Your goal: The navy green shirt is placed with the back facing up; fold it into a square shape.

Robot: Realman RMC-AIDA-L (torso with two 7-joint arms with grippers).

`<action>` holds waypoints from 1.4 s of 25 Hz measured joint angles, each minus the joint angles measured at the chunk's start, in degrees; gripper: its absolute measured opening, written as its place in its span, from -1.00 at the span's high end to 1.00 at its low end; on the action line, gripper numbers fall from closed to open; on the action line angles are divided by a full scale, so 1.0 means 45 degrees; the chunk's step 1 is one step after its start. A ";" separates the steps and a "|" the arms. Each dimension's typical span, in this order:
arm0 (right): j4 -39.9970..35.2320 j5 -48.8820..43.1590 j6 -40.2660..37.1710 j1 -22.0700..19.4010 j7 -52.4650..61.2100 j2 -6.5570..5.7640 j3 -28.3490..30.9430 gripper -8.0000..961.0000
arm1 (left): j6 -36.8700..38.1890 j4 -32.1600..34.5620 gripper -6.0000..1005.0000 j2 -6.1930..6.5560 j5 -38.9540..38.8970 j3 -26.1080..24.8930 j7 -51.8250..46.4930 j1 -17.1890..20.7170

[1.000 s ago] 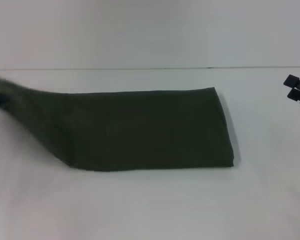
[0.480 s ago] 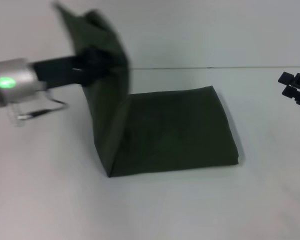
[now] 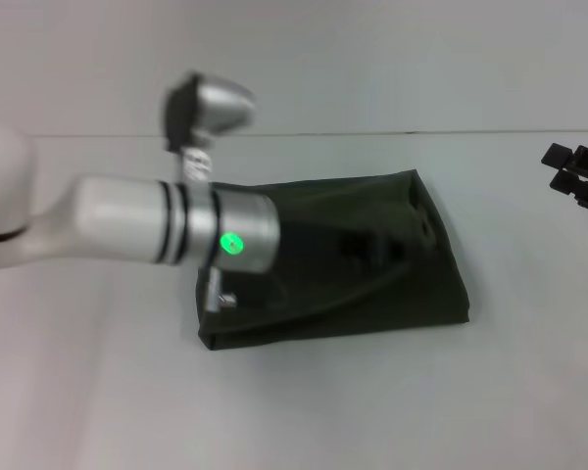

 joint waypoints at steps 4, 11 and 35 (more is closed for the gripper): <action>0.0015 -0.0030 0.0059 -0.0031 0.0024 0.0000 0.0021 -0.30 | 0.0497 0.0232 0.79 0.0017 -0.0355 0.0978 -0.0237 -0.0120; 0.0019 -0.0281 0.0145 0.0045 0.0085 -0.0117 -0.0265 -0.30 | 0.4730 0.2669 0.27 0.0231 -0.2535 -0.2774 0.0440 0.2516; 0.0072 -0.7186 0.0315 0.4560 0.6093 -0.0488 -0.3315 -0.30 | 0.5698 0.1130 -0.80 0.1916 -0.2985 -0.6062 -0.1120 0.5228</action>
